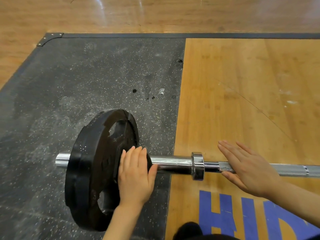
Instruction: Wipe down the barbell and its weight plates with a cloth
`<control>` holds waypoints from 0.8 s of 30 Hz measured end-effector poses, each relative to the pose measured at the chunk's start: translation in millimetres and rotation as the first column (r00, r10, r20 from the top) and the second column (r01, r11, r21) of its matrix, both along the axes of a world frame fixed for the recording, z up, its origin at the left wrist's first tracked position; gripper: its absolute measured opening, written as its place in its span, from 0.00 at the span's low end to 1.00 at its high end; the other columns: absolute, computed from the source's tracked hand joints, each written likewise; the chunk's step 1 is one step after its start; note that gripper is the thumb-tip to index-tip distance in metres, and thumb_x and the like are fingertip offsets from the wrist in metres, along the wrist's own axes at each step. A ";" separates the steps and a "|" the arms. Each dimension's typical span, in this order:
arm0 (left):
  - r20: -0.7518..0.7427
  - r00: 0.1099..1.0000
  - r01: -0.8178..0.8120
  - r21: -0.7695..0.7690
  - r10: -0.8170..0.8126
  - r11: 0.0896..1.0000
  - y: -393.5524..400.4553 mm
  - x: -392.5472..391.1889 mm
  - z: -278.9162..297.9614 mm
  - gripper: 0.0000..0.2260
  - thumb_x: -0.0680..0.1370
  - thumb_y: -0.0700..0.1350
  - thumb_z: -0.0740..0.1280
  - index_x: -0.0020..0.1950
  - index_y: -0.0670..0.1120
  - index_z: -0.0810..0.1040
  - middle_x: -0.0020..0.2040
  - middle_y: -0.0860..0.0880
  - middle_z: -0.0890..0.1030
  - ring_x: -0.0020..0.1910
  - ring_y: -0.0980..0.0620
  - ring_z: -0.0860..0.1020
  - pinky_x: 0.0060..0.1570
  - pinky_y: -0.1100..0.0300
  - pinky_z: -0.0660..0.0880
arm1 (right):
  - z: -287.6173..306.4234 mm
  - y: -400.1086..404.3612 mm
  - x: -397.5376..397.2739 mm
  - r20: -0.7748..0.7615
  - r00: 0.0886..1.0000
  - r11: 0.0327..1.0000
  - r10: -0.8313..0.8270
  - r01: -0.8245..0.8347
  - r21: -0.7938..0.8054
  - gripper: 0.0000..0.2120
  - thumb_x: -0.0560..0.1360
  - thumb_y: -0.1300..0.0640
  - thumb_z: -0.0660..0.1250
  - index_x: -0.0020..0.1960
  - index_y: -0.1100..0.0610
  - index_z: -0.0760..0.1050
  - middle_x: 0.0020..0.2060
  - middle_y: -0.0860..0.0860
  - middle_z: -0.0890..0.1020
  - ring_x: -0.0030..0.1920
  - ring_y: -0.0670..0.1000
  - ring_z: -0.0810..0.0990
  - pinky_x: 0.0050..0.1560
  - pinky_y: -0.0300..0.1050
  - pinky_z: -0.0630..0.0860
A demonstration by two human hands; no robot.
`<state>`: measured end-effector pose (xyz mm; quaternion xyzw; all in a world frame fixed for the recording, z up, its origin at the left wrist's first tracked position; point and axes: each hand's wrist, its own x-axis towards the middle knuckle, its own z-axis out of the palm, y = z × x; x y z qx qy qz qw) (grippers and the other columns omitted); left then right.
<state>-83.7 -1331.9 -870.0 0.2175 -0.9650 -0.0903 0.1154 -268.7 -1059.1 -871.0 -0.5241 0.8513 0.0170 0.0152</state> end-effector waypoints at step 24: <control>-0.358 0.868 0.282 -0.214 -0.343 0.935 21.3 -75.0 -17.9 0.12 0.80 0.47 0.62 0.50 0.43 0.84 0.48 0.49 0.84 0.48 0.49 0.82 0.51 0.56 0.75 | 4.9 3.6 -24.8 -0.031 0.999 0.999 -0.035 0.034 -0.018 0.36 0.81 0.39 0.44 0.71 0.67 0.68 0.70 0.60 0.71 0.71 0.58 0.70 0.70 0.53 0.60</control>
